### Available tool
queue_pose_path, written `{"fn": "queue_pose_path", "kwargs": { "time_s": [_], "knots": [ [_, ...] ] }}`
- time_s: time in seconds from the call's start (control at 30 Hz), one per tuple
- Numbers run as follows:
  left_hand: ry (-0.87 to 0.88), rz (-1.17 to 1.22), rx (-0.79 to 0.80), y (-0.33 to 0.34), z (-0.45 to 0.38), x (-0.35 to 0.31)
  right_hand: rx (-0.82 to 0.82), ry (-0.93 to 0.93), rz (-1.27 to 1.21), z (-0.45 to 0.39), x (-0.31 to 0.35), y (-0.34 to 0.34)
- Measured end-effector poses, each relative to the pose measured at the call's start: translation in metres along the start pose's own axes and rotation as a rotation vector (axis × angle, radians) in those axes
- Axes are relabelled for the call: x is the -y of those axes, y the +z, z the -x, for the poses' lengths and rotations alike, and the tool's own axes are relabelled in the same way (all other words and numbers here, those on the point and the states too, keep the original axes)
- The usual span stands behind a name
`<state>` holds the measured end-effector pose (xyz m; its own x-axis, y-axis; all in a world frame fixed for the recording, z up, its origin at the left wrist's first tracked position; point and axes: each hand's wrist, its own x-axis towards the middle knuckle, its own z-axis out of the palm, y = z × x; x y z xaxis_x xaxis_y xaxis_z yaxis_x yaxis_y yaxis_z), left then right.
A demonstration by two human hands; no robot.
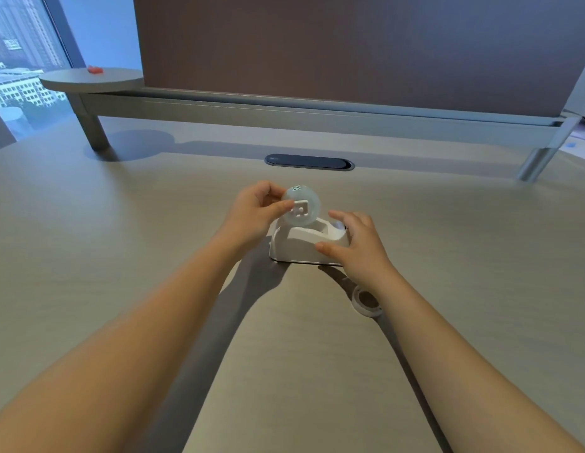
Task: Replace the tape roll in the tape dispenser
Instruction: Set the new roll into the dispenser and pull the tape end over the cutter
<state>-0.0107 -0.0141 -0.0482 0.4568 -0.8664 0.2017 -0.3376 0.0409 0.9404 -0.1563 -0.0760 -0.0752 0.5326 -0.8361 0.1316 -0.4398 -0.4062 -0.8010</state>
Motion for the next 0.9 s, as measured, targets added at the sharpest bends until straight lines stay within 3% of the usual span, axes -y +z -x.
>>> {"fn": "queue_pose_path", "kwargs": {
  "time_s": [0.63,0.9],
  "knots": [
    [0.084,-0.329,0.122,0.0,-0.01,0.0,0.012,0.032,0.052,-0.004,0.0,0.002],
    [0.028,-0.42,0.162,-0.004,-0.013,0.006,0.028,0.031,0.05,-0.003,0.001,0.0]
  ]
}}
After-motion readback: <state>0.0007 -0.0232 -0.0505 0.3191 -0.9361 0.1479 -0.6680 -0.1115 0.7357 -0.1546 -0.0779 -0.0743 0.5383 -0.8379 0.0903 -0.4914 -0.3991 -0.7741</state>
